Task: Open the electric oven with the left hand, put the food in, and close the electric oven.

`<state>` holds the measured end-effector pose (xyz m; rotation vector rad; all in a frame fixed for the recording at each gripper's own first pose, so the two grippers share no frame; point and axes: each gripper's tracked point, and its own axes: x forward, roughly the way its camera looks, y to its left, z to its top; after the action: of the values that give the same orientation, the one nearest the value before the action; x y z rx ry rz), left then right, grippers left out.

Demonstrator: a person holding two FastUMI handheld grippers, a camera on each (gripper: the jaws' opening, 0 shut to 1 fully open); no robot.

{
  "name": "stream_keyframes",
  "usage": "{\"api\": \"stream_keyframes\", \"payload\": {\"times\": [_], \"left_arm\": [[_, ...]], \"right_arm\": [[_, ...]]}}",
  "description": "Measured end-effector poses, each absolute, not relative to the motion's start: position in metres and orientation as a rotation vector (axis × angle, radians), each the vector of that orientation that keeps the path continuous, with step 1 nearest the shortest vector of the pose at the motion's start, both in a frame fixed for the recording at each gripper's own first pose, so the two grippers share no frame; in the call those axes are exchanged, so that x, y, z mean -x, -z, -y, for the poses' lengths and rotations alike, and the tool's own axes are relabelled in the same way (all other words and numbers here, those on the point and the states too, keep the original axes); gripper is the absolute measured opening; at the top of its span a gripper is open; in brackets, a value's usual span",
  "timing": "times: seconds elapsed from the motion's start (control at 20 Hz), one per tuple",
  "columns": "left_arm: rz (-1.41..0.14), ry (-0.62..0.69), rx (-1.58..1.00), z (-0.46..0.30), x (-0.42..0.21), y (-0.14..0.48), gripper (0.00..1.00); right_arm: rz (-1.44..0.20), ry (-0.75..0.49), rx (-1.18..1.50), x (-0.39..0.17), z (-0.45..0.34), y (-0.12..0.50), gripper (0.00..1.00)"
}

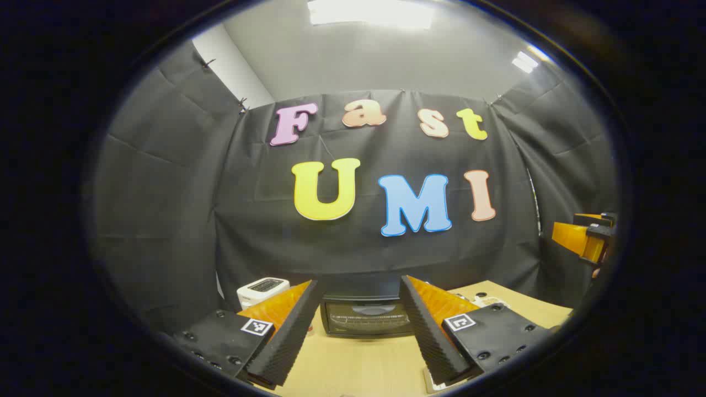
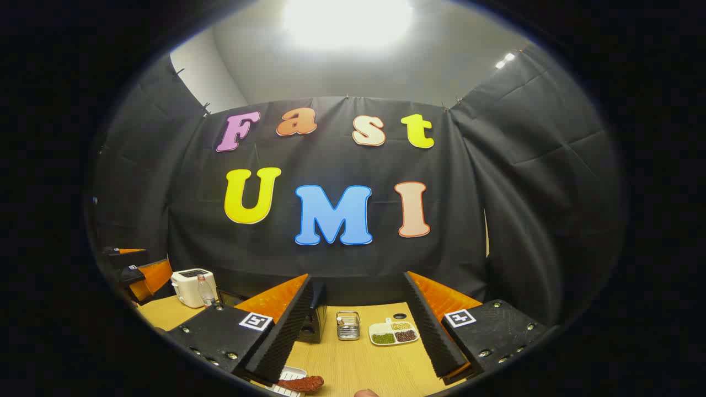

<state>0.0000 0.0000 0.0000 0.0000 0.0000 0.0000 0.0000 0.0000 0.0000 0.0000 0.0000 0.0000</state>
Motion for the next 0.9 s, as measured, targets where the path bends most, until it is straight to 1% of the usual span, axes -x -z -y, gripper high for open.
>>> {"api": "stream_keyframes", "payload": {"times": [0.4, 0.9], "left_arm": [[0.018, -0.014, -0.006, 0.001, 0.007, -0.011, 1.00], [0.039, -0.038, -0.010, 0.019, 0.015, -0.021, 1.00]], "right_arm": [[-0.013, -0.014, -0.007, 0.011, 0.004, 0.002, 0.98], [-0.011, -0.066, -0.006, 0.020, 0.013, 0.008, 0.98]]}}
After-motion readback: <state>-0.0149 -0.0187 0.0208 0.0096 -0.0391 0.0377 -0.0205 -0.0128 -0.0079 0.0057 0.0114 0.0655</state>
